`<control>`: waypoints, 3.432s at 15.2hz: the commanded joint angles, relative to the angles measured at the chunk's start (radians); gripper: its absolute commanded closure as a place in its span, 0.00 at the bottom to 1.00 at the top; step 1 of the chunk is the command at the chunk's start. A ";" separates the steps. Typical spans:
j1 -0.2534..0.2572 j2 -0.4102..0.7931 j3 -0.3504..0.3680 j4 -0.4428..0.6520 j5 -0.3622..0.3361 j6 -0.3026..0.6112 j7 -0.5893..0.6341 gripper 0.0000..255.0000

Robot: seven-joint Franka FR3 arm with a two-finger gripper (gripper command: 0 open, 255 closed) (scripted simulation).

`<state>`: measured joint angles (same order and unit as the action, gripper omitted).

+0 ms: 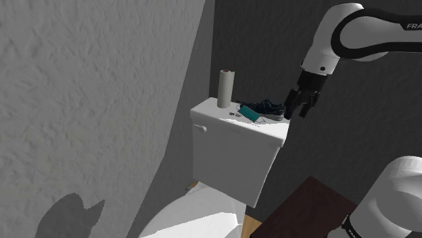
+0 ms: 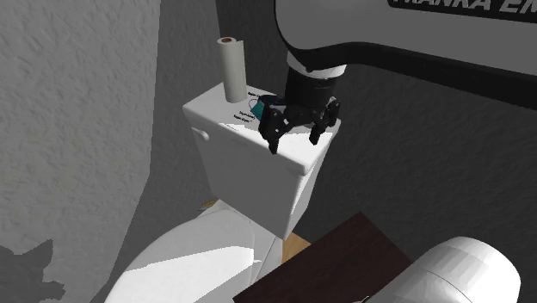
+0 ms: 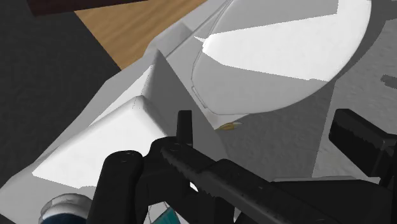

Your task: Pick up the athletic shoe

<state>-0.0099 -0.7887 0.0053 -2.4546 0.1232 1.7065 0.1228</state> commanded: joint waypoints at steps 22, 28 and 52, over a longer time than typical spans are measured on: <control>0.096 0.442 -0.364 0.122 -0.074 0.750 -0.775 0.00; 0.137 0.518 -0.417 0.146 -0.006 0.841 -0.894 0.00; 0.131 0.503 -0.409 0.179 -0.021 0.795 -0.877 1.00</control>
<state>0.1231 -0.2785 -0.4081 -2.2840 0.1087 2.5148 -0.7620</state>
